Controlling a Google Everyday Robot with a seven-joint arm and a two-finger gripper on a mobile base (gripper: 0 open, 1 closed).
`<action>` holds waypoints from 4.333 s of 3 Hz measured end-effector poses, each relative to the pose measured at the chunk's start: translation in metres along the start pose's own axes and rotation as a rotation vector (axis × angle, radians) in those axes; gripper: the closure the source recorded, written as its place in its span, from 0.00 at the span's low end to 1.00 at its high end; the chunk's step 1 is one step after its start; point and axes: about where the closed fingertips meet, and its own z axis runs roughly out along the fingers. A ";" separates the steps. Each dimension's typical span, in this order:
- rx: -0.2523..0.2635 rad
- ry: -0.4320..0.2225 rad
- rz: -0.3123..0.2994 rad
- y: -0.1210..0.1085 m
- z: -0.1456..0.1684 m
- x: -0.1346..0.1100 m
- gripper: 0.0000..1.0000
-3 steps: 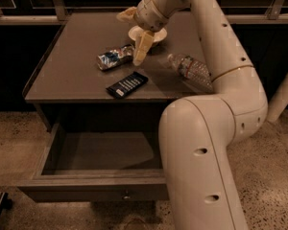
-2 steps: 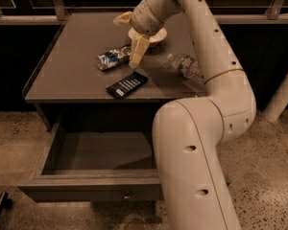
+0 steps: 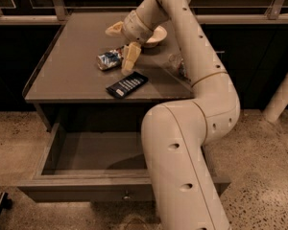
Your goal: Place redbull can into top drawer
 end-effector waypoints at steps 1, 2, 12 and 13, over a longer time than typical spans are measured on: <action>-0.043 0.010 0.016 0.003 0.020 0.005 0.00; -0.044 0.010 0.017 0.003 0.021 0.005 0.18; 0.268 -0.240 -0.214 0.098 -0.170 -0.128 1.00; 0.417 -0.314 -0.277 0.127 -0.198 -0.182 1.00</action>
Offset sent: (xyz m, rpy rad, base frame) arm -0.0008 0.0086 -0.0154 -0.0236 0.0306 0.0117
